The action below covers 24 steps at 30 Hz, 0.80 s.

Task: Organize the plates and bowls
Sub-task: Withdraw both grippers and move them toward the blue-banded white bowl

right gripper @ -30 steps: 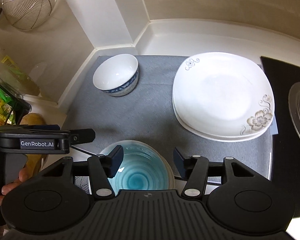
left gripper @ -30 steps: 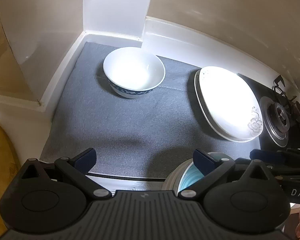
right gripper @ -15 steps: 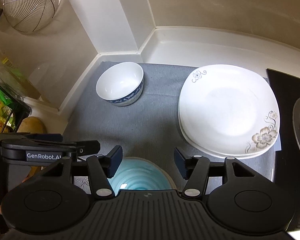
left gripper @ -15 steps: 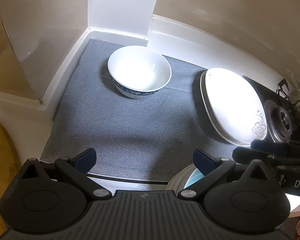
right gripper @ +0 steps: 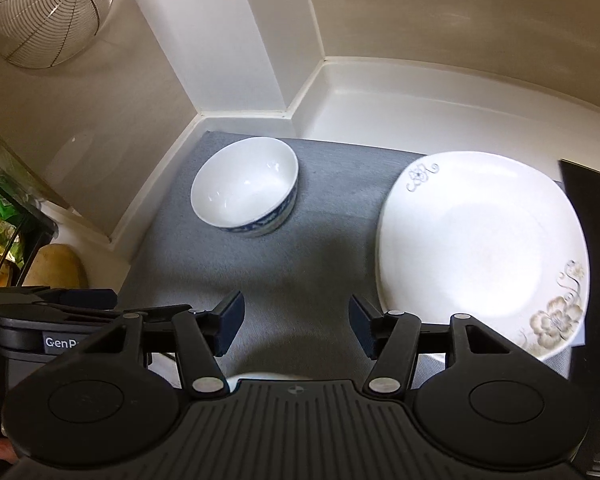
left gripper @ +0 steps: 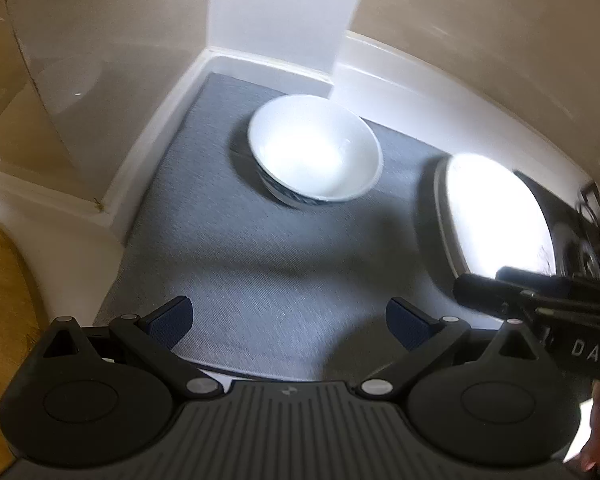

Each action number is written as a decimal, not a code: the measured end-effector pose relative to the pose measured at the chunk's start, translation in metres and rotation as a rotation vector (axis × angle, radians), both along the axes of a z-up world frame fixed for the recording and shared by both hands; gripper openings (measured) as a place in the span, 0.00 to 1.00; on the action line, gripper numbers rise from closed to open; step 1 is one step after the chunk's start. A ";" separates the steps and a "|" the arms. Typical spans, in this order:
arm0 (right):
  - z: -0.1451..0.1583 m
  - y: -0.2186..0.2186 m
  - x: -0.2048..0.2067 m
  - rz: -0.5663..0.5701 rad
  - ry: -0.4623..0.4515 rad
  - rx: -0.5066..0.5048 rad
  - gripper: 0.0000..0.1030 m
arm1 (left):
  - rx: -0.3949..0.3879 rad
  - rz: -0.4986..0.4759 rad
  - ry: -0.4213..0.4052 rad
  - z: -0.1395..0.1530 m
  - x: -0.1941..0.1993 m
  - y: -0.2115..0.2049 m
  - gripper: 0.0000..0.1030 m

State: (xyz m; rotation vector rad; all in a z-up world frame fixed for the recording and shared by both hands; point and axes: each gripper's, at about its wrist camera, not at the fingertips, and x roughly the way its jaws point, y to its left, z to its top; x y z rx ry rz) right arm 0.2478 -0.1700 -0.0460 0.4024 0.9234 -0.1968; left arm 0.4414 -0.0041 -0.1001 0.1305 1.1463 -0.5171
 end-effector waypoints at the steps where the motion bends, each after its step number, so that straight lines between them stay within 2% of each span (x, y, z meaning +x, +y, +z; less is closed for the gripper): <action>1: -0.001 -0.001 0.004 -0.003 -0.003 0.001 0.59 | -0.001 0.020 0.001 0.000 0.004 0.000 1.00; 8: -0.009 -0.014 0.040 -0.040 -0.048 0.013 0.60 | -0.061 0.160 -0.040 -0.004 0.030 0.004 1.00; 13: -0.022 -0.022 0.066 -0.048 -0.050 0.006 0.60 | -0.092 0.241 -0.043 -0.011 0.047 0.001 1.00; 19: -0.036 -0.032 0.089 -0.090 -0.040 -0.003 0.60 | -0.138 0.387 -0.092 -0.016 0.061 0.004 1.00; 24: -0.048 -0.035 0.105 -0.098 -0.024 0.000 0.60 | -0.138 0.423 -0.054 -0.029 0.080 -0.004 1.00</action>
